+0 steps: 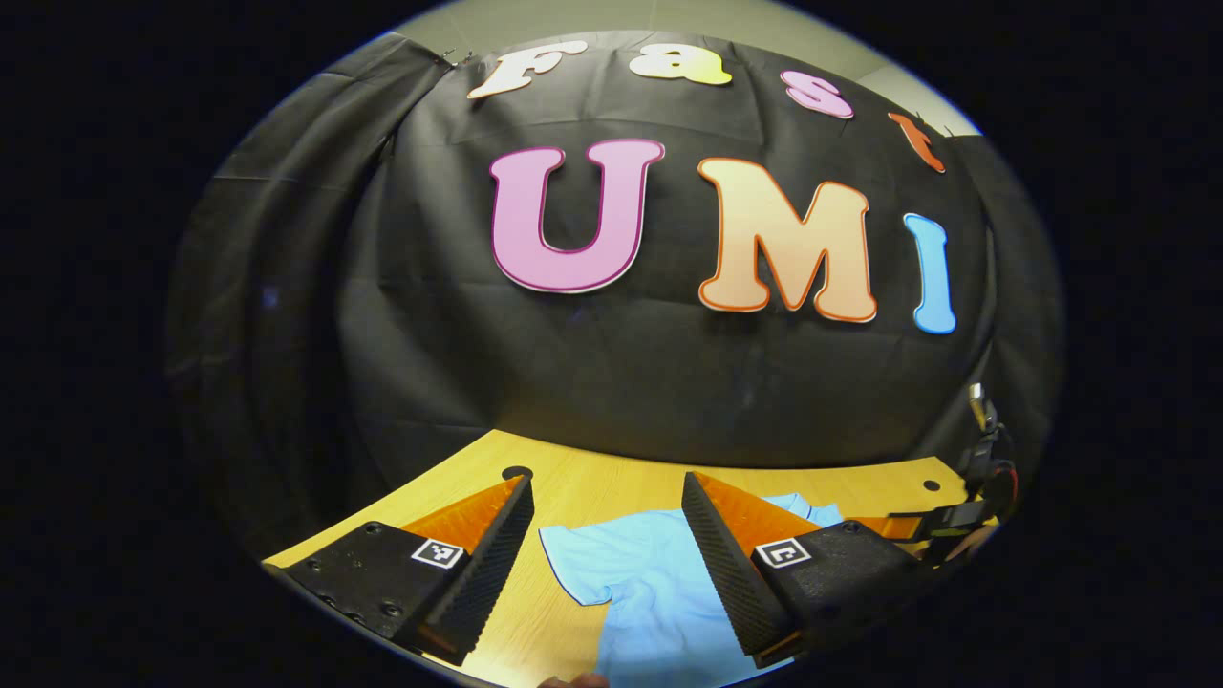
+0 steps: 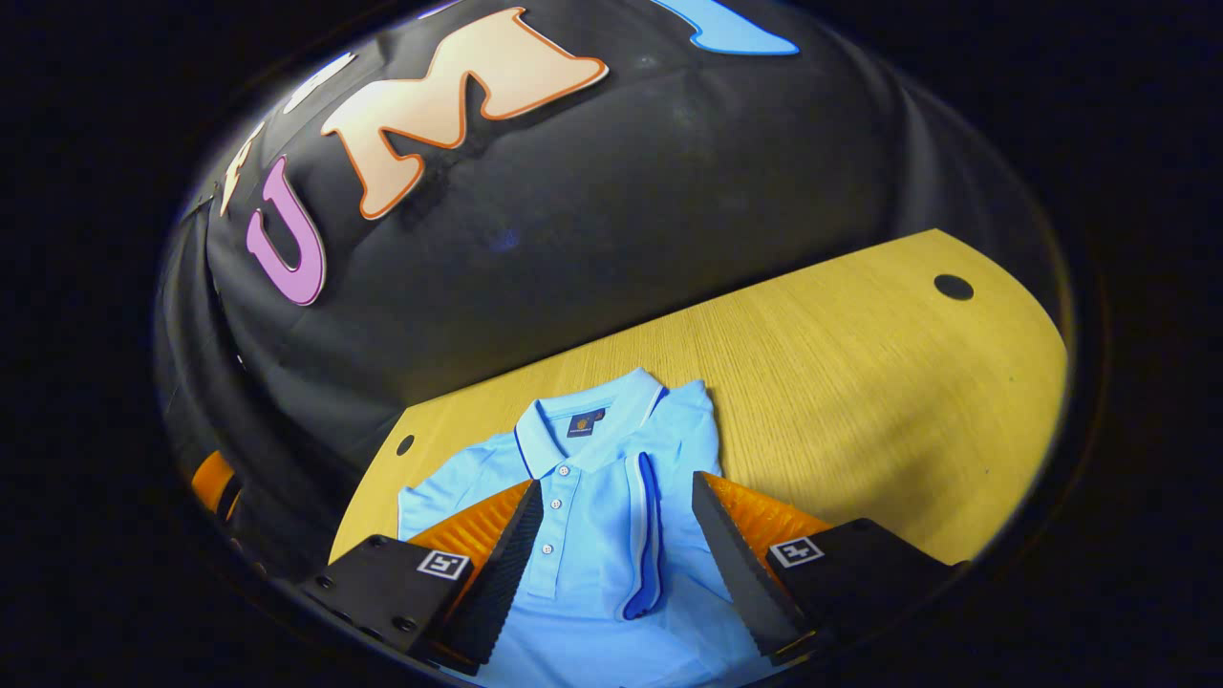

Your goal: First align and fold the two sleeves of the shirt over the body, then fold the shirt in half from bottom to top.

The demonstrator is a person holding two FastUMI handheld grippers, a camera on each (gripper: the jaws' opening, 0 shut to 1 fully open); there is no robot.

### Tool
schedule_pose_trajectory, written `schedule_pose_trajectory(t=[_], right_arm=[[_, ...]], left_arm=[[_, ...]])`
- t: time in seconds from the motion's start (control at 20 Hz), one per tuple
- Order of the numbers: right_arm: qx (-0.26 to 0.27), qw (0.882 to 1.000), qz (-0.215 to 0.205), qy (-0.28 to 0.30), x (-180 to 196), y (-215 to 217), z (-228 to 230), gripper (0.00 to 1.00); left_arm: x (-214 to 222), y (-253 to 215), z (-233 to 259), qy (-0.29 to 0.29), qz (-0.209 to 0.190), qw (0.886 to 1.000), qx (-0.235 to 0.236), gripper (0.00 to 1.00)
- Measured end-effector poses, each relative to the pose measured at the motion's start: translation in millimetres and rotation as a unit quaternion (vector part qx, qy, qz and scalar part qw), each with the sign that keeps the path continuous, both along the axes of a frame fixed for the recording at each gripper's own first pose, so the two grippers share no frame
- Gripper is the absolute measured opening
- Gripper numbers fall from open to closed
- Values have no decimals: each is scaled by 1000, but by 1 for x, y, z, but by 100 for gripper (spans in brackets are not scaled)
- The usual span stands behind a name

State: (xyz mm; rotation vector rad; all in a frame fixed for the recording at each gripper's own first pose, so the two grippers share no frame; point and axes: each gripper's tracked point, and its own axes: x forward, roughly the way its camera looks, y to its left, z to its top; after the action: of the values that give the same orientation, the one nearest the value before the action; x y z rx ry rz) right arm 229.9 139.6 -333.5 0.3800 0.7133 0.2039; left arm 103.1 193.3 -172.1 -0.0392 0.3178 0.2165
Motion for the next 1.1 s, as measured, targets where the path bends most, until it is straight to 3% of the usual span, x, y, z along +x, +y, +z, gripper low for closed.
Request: schedule_pose_trajectory(t=[0.1, 0.15, 0.2, 0.6, 0.8, 1.0, 1.1], right_arm=[[-16, 1000, 7, -9, -7, -9, 8, 98], [-21, 1000, 10, -13, -11, -12, 11, 92], [-24, 1000, 11, -13, -16, -15, 13, 98], [-61, 998, 25, -3, -53, -40, 5, 98], [-55, 998, 13, -8, -58, -47, 8, 98], [-61, 998, 16, -7, -63, -50, 8, 98], [-65, 998, 17, -8, -65, -51, 8, 98]], left_arm=[[11, 5, -25, 19, 4, 1000, -3, 94], [16, 10, -39, 30, 8, 1000, -3, 94], [22, 13, -55, 41, 11, 999, -2, 94], [51, 38, -151, 121, 37, 992, -20, 94], [49, 40, -195, 188, 33, 981, -30, 94], [36, 43, -221, 229, 49, 971, -49, 95], [40, 44, -221, 223, 49, 973, -44, 95]])
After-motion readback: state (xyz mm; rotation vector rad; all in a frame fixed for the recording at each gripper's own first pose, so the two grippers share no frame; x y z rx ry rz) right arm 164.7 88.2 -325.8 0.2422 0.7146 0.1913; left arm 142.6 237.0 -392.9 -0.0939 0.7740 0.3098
